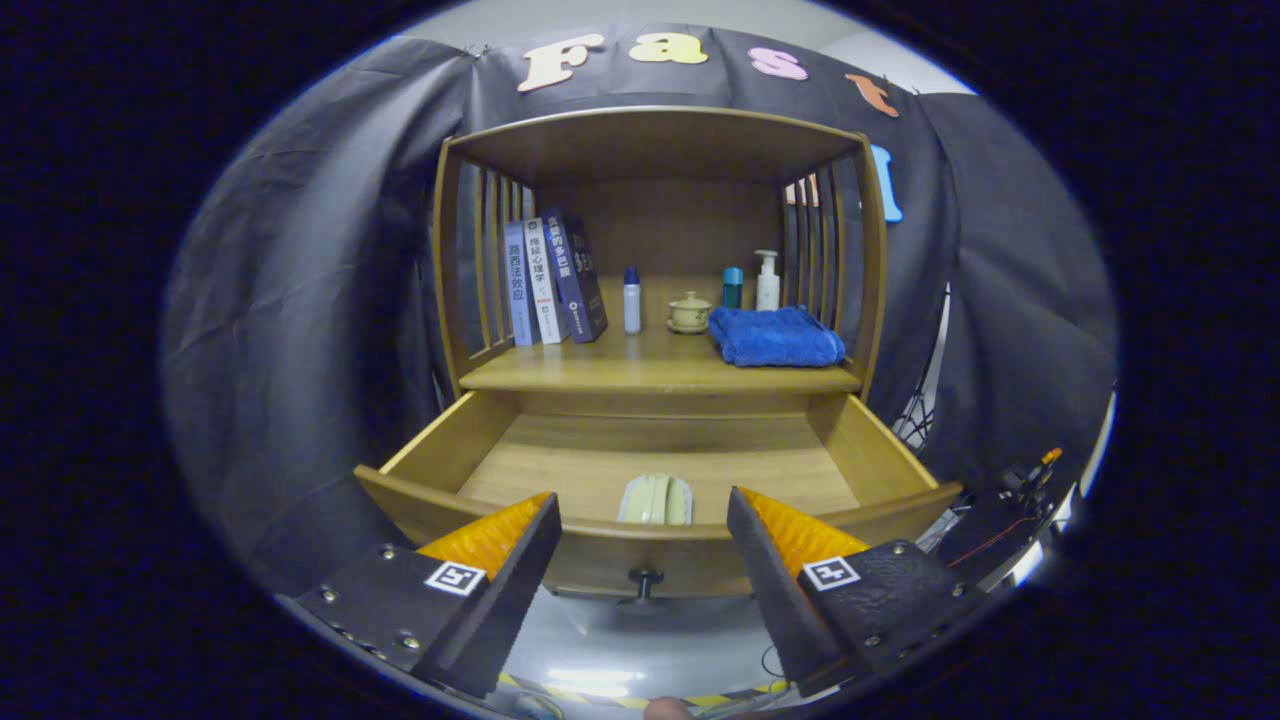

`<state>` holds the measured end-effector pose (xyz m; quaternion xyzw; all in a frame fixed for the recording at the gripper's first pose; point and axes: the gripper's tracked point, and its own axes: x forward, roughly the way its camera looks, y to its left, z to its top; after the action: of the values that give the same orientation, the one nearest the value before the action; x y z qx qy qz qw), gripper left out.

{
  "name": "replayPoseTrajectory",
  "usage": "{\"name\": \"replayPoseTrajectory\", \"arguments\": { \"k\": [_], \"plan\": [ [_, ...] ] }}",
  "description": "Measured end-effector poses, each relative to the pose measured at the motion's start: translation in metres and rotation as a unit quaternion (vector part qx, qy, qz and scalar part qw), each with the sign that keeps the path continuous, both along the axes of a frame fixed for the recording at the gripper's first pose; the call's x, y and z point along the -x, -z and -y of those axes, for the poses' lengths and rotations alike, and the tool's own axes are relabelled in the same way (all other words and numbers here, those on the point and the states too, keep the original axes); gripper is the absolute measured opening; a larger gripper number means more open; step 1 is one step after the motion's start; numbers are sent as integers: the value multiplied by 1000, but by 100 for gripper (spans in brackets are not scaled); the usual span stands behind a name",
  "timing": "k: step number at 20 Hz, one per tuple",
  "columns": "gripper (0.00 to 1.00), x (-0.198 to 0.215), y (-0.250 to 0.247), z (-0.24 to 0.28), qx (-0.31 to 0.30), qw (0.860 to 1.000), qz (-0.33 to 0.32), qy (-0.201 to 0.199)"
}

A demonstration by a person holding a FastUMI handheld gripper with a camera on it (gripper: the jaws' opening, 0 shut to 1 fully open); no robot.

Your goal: Pull open the drawer, take out the items inside it, and place them on the countertop above the cabinet.

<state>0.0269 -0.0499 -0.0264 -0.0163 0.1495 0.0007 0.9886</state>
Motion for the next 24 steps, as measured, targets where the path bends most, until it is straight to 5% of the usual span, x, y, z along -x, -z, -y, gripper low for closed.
{"name": "replayPoseTrajectory", "arguments": {
  "k": [7, 13, 18, 21, 24],
  "plan": [
    [100, -70, 12, 22, 44, 993, -110, 20],
    [100, -103, 82, 23, 8, 972, -234, 22],
    [97, -110, 106, 18, -19, 963, -265, 40],
    [74, -113, 118, 15, -10, 961, -273, 45],
    [24, -111, 130, 0, -57, 954, -290, 45]
  ]
}}
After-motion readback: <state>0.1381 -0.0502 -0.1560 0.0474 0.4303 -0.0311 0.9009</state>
